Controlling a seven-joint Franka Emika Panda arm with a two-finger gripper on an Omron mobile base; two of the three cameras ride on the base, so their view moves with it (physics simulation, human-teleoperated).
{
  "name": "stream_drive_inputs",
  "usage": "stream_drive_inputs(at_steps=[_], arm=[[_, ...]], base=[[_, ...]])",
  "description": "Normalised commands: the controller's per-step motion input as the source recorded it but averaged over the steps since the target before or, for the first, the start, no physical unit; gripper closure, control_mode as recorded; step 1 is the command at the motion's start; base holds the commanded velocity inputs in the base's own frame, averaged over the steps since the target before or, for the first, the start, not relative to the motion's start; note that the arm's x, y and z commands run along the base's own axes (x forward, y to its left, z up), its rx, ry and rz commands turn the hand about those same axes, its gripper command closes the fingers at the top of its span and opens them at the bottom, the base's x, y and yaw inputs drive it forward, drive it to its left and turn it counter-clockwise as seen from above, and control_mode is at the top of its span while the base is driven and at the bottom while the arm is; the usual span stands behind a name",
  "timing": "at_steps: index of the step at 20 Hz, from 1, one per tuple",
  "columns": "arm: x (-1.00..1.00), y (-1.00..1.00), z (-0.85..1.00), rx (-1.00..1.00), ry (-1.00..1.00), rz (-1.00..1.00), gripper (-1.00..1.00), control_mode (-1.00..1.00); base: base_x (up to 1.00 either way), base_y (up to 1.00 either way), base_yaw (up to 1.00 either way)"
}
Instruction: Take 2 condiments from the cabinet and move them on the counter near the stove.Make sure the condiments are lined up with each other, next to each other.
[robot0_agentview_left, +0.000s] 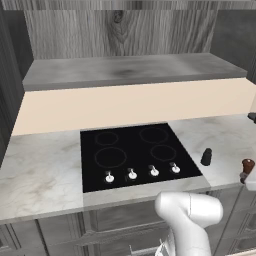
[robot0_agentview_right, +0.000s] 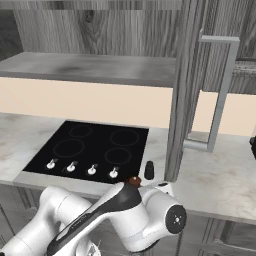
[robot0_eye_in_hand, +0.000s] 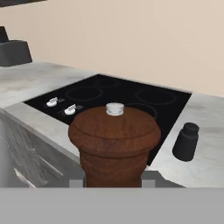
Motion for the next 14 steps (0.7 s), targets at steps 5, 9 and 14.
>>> stream_drive_inputs(at_steps=[5, 9, 14], arm=[[0.08, 0.00, -0.08, 0.00, -0.10, 0.00, 1.00, -1.00], [0.15, 0.00, -0.04, 0.00, -0.06, 0.00, 1.00, -1.00], [0.14, 0.00, -0.01, 0.01, -0.04, 0.00, 1.00, -1.00]], base=[[0.00, 0.00, 0.00], [0.00, 0.00, 0.00], [0.00, 0.00, 0.00]])
